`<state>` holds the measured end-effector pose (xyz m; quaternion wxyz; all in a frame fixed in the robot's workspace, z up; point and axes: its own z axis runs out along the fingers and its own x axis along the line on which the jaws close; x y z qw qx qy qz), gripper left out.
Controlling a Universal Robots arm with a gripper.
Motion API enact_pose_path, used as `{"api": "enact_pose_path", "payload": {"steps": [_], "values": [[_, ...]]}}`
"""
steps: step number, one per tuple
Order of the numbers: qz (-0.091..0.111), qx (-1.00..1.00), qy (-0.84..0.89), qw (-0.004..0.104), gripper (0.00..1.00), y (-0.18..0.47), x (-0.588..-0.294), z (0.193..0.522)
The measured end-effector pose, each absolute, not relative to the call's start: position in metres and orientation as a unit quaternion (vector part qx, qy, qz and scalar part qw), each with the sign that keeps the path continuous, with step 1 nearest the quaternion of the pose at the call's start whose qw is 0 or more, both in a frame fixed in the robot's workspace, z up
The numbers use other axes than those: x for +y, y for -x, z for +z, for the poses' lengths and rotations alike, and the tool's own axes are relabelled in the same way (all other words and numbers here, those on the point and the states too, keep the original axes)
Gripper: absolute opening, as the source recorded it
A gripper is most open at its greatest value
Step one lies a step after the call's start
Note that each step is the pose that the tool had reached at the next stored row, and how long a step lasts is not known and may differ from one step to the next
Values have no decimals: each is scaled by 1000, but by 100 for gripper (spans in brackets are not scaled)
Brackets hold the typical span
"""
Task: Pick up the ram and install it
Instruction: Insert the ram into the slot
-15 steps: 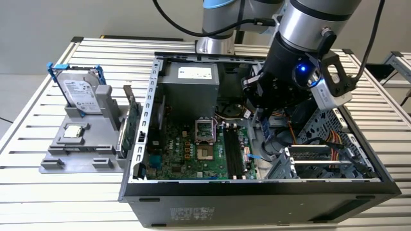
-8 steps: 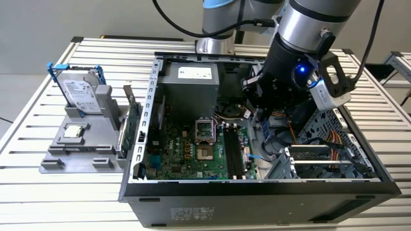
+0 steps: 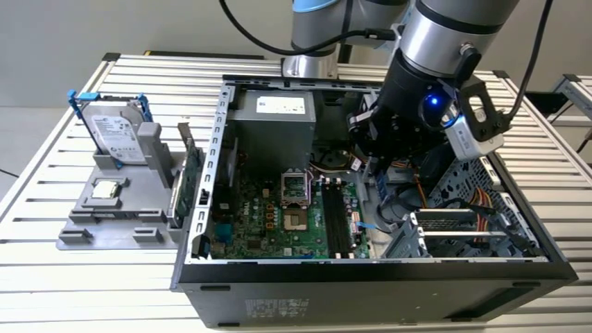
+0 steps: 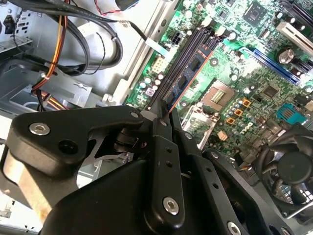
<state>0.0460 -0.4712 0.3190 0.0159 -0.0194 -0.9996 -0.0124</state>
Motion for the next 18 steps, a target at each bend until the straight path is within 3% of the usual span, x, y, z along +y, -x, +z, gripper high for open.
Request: {"api": "enact_pose_path", "payload": {"steps": [18], "values": [[-12,-1000,21,16,0,-46,-470,315]]}}
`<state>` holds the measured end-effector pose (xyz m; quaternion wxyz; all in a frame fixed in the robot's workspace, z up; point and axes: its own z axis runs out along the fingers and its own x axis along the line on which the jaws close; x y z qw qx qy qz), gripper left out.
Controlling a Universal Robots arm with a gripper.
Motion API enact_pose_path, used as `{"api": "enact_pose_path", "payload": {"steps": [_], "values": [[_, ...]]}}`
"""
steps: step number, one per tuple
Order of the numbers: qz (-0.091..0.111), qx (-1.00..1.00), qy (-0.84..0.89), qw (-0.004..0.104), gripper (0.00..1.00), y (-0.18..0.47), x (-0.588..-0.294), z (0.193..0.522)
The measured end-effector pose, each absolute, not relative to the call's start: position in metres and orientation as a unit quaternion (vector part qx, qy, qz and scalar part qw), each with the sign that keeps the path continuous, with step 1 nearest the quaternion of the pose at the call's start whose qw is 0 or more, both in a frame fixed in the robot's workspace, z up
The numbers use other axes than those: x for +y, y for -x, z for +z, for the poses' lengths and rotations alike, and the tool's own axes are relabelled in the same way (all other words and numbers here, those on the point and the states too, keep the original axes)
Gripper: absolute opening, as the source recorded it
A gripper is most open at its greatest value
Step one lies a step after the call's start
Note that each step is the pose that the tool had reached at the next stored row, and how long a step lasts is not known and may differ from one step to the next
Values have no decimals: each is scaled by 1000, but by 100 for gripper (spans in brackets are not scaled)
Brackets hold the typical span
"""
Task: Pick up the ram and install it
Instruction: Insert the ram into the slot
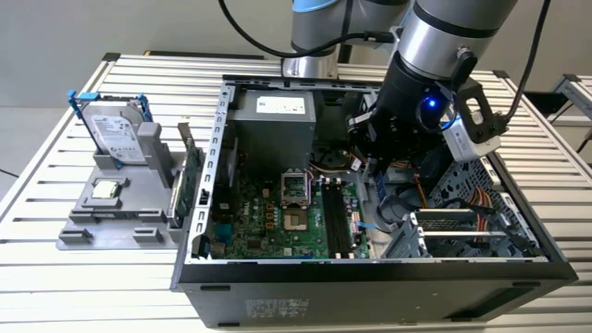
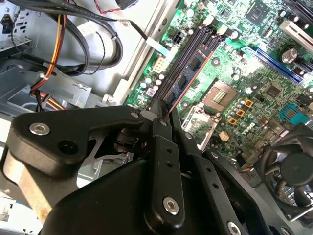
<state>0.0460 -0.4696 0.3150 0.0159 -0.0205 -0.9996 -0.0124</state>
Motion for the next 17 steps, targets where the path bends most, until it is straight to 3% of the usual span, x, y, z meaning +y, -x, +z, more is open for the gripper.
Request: {"api": "enact_pose_path", "payload": {"steps": [17], "values": [[-13,-1000,21,16,0,-46,-469,312]]}}
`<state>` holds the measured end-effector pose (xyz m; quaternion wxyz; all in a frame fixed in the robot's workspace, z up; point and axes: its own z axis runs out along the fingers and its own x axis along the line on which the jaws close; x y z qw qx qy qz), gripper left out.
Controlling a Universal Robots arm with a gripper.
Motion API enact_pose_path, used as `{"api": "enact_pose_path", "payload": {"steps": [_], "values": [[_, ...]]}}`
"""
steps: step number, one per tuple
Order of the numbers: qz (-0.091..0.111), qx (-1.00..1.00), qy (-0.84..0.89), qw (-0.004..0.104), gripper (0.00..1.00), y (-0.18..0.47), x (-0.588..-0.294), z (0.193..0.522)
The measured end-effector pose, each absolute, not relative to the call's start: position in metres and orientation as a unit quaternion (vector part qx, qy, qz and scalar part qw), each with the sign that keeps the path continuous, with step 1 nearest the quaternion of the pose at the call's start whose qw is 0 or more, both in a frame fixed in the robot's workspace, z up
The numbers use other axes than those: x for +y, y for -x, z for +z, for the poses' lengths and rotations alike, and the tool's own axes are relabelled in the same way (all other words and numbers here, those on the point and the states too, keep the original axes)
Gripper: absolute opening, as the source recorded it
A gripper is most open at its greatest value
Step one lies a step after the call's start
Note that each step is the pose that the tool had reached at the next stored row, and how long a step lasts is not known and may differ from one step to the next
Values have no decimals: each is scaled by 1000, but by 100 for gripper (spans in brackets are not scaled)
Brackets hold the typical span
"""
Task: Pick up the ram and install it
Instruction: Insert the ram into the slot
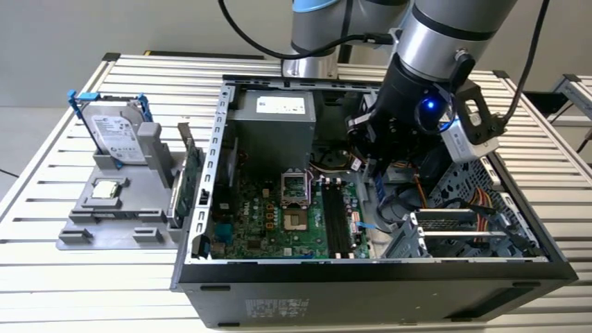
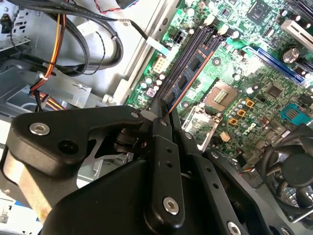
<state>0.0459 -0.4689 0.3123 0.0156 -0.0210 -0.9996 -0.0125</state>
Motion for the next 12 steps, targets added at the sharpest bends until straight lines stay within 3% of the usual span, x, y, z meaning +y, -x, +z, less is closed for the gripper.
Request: {"api": "enact_pose_path", "payload": {"steps": [12], "values": [[-12,-1000,21,16,0,-42,-469,300]]}}
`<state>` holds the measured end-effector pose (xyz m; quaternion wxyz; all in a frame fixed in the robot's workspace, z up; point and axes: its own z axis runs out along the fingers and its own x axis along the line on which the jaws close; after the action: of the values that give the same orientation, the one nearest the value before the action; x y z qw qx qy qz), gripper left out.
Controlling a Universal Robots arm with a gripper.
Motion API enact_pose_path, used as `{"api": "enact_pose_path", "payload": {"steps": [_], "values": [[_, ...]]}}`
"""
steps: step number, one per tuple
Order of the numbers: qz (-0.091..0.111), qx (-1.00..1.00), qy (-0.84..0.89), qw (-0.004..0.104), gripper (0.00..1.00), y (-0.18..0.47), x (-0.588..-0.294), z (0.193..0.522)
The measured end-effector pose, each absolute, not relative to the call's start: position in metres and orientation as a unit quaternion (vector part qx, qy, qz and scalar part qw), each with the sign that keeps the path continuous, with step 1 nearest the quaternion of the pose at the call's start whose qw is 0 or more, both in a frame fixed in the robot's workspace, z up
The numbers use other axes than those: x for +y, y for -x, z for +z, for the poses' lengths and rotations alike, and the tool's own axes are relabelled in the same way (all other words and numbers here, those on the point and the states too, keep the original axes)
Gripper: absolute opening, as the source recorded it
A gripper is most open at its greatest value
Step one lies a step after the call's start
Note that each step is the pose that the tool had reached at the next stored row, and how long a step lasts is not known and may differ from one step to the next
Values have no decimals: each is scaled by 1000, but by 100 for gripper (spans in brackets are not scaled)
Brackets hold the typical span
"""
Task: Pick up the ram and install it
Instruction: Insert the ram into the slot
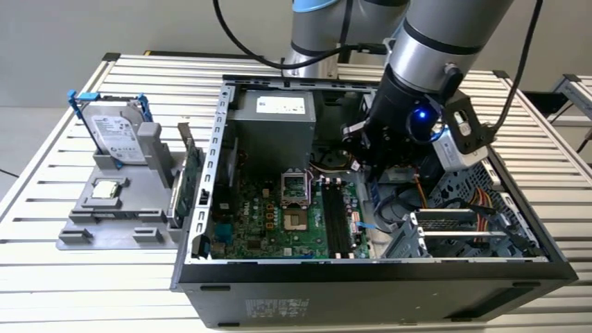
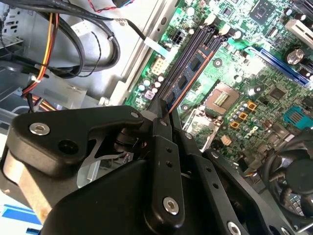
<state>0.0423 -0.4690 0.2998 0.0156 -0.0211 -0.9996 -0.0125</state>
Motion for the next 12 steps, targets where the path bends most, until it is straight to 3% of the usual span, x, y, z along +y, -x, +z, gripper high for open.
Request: {"api": "enact_pose_path", "payload": {"steps": [12], "values": [[-12,-1000,21,16,0,-40,-469,289]]}}
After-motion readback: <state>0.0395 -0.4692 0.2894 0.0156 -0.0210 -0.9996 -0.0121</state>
